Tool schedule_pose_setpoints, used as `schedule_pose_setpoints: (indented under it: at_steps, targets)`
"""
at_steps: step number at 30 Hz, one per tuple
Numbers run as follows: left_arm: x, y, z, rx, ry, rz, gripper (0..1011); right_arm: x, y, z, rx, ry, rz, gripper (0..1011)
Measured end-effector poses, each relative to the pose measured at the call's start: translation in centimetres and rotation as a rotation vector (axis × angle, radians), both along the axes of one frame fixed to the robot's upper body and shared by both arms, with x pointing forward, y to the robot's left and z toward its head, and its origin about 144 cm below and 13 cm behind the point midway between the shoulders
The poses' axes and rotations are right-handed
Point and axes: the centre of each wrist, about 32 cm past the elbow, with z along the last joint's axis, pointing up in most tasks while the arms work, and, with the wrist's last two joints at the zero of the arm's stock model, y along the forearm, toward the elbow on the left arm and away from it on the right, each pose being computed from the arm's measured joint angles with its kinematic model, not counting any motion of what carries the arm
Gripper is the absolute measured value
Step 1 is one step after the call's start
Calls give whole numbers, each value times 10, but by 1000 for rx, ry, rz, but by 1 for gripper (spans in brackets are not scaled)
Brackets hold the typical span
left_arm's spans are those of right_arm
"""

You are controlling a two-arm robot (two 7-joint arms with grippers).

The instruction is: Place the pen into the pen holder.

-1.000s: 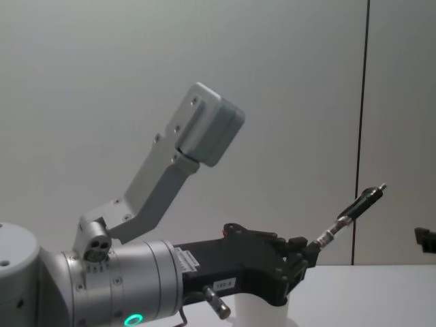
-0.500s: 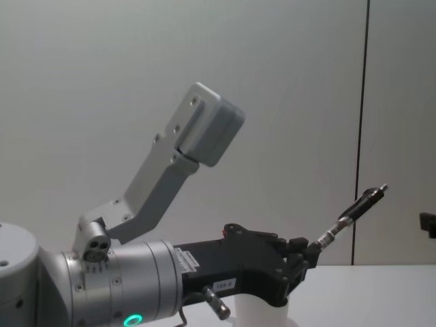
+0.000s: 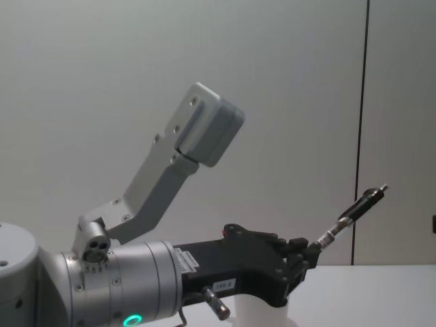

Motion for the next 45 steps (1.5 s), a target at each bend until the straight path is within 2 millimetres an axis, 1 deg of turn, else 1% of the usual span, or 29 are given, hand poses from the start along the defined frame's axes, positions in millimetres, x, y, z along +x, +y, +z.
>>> schedule_pose_setpoints:
  at_steps: [10,15,25,34,45]
  targets:
    - [0,0,0,0,0,0,125,-7,-11,-2,97,64,40,1001]
    - [0,0,0,0,0,0,125,-12,-17,-4,179,117,71,1001]
    - [0,0,0,0,0,0,125,-20,-23,-7,292,185,134,1001]
    - [0,0,0,0,0,0,125,-28,-21,-10,388,231,182,1001]
    - [0,0,0,0,0,0,125,-40,-9,-11,499,244,212,1001]
